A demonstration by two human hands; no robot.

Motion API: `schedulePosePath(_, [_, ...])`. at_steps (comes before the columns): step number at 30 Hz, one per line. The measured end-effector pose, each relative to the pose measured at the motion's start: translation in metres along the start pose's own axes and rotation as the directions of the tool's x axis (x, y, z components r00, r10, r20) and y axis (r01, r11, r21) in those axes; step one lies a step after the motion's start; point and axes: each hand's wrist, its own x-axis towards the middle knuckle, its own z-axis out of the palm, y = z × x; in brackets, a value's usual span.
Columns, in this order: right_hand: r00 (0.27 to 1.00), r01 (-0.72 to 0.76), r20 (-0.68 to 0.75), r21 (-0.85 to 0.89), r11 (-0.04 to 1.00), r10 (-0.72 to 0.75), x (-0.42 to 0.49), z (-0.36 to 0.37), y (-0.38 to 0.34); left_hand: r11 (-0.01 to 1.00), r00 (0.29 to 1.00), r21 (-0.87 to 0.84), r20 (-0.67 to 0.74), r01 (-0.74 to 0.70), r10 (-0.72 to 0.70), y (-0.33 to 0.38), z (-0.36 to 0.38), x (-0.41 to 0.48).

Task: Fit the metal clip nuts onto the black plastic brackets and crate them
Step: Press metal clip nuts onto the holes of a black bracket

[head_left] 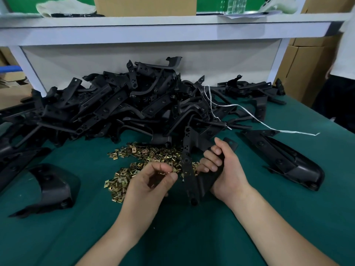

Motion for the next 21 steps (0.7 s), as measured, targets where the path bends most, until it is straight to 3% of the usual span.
schedulePosePath(6, [0.986, 0.126, -0.113, 0.048, 0.991, -0.120, 0.002, -0.005, -0.024, 1.000, 1.000, -0.012, 0.027, -0.004, 0.005, -0.002, 0.001, 0.000])
schedulePosePath(21, [0.998, 0.014, -0.059, 0.044, 0.999, -0.011, -0.003, 0.000, -0.012, 0.999, 0.999, 0.048, 0.040, -0.009, 0.007, -0.002, 0.001, 0.000])
